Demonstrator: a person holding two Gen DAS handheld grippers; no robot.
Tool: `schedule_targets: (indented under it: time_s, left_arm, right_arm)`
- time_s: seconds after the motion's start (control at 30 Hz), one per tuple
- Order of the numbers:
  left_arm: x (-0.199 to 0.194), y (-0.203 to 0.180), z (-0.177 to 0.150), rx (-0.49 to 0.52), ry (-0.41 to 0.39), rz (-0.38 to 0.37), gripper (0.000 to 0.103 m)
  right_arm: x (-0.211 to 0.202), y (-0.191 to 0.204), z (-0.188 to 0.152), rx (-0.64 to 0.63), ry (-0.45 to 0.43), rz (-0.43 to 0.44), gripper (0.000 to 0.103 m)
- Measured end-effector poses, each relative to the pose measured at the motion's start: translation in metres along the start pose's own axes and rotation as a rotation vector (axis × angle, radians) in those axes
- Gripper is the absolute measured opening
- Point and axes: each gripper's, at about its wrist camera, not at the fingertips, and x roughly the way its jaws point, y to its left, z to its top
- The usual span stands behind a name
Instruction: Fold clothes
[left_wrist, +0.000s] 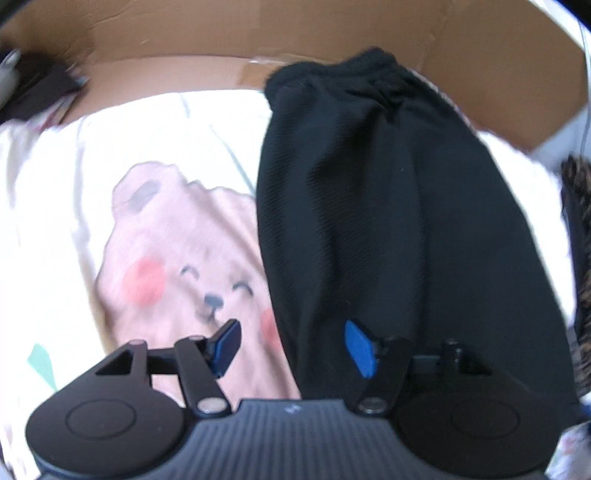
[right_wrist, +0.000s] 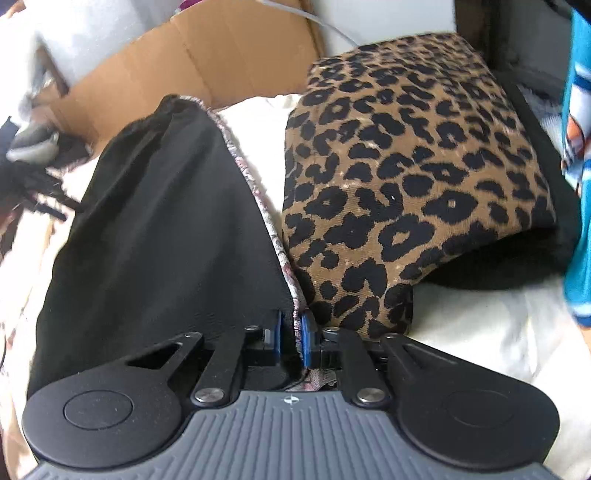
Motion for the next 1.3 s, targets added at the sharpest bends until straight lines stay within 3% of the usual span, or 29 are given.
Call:
schedule_targets:
  time_s: [0.13,0.4,0.8,1.17,1.3]
  left_arm:
    - [-0.018,-0.005,-0.014,-0.044,-0.003,-0.029,0.074]
    - [0.003,-0.011,-0.063,-0.057,0.061,-0.057,0.070]
    - [-0.022,-0.007,-0.130,-0.083,0.060,-0.122,0.070]
    - [-0.025,-0.014,-0.193,-0.116,0.097,-0.212,0.070]
    - [-0.018,-0.010,-0.211,-0.138,0.116,-0.229,0.068]
  right_arm:
    - [-0.003,-0.006,-0.004,0.068,-0.026,-0.001,0.006]
    - [-0.023,-0.016,-0.018,0.104,-0.022,0.027,0.005]
    - [-0.021,-0.021,-0.024,0.134,-0.011,-0.009,0.005]
    - [-0.032,-0.021,-0.033,0.193,-0.053,-0.061,0.006]
    - [-0.032,-0.028,-0.036,0.272,-0.076,-0.057,0.013]
